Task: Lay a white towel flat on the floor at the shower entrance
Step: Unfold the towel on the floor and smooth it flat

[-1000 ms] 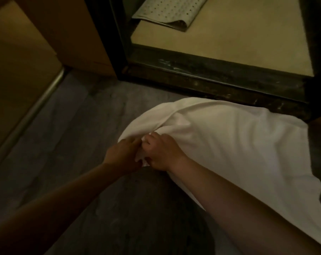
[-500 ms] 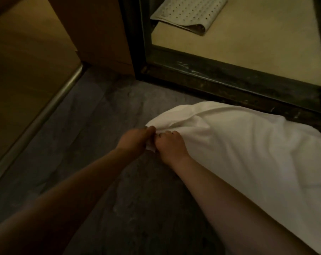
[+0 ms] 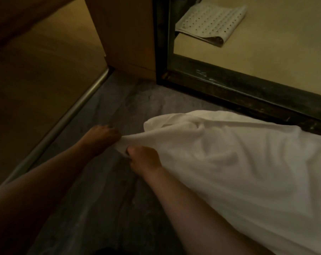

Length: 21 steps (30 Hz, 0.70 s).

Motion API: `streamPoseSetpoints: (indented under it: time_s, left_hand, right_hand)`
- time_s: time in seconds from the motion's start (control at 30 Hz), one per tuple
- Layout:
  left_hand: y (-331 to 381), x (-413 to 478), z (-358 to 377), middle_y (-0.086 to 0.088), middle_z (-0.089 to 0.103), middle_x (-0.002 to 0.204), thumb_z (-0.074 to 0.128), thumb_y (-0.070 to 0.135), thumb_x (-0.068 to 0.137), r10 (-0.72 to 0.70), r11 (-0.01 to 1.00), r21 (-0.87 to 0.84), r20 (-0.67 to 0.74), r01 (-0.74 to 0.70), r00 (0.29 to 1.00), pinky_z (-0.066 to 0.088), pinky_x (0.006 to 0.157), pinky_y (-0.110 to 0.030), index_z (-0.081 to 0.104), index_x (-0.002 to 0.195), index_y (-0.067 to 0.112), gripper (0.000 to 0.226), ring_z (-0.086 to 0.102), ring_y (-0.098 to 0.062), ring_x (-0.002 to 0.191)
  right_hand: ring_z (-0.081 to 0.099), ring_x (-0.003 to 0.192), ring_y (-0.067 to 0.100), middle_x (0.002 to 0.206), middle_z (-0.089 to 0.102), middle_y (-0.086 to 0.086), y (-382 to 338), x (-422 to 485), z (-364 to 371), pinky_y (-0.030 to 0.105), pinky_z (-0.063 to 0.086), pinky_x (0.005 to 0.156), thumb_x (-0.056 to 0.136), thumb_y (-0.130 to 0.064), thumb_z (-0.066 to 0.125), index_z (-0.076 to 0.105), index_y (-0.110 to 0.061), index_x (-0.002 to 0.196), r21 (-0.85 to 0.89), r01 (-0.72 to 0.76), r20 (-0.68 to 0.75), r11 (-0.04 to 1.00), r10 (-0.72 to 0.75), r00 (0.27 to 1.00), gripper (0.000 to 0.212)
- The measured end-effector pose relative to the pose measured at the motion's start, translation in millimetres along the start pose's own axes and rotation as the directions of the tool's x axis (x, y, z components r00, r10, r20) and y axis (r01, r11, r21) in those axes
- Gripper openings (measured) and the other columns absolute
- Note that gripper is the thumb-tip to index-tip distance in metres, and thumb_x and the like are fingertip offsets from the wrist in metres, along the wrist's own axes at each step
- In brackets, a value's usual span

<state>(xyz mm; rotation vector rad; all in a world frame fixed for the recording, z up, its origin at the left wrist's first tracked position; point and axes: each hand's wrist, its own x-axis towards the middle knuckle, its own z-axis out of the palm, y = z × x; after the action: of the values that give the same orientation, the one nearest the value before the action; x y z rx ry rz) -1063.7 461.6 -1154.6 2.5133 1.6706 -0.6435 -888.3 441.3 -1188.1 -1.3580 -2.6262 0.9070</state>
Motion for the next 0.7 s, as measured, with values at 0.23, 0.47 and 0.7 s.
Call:
streamPoseSetpoints:
  time_s: [0.23,0.47,0.7]
  left_hand:
    - [33.6,-3.2,26.1,-0.003,0.042,0.132,0.052,0.024,0.091,0.063,0.983,0.164,0.104,-0.08,0.993,0.045,0.082,-0.033,0.04,0.13,0.025,0.042,0.05,-0.021,0.115]
    - [57.5,8.5,21.6,-0.001,0.044,0.13,0.054,0.03,0.09,0.159,0.976,0.128,0.128,-0.176,0.979,0.046,0.086,-0.034,0.04,0.131,0.027,0.044,0.049,-0.021,0.115]
    - [62.4,14.7,30.9,-0.007,0.045,0.141,0.039,0.025,0.099,0.346,0.921,0.095,0.253,-0.379,0.903,0.032,0.105,-0.031,0.049,0.133,0.016,0.037,0.043,-0.022,0.126]
  right_hand:
    - [0.059,0.098,0.033,0.111,0.062,0.013,20.9,-43.6,24.6,0.035,0.042,0.074,0.092,-0.018,0.049,0.057,-0.013,0.109,0.0,-0.069,-0.041,0.998,0.069,0.997,0.019]
    - [0.059,0.095,0.037,0.108,0.06,0.015,49.2,-69.0,27.4,0.038,0.043,0.072,0.092,-0.035,0.05,0.054,-0.011,0.104,-0.12,-0.055,0.002,0.991,0.055,0.998,0.027]
    - [0.058,0.097,0.039,0.109,0.06,0.019,47.5,-68.4,40.1,0.04,0.043,0.073,0.087,-0.019,0.052,0.054,-0.008,0.106,-0.117,-0.041,0.078,0.992,0.05,0.996,0.022]
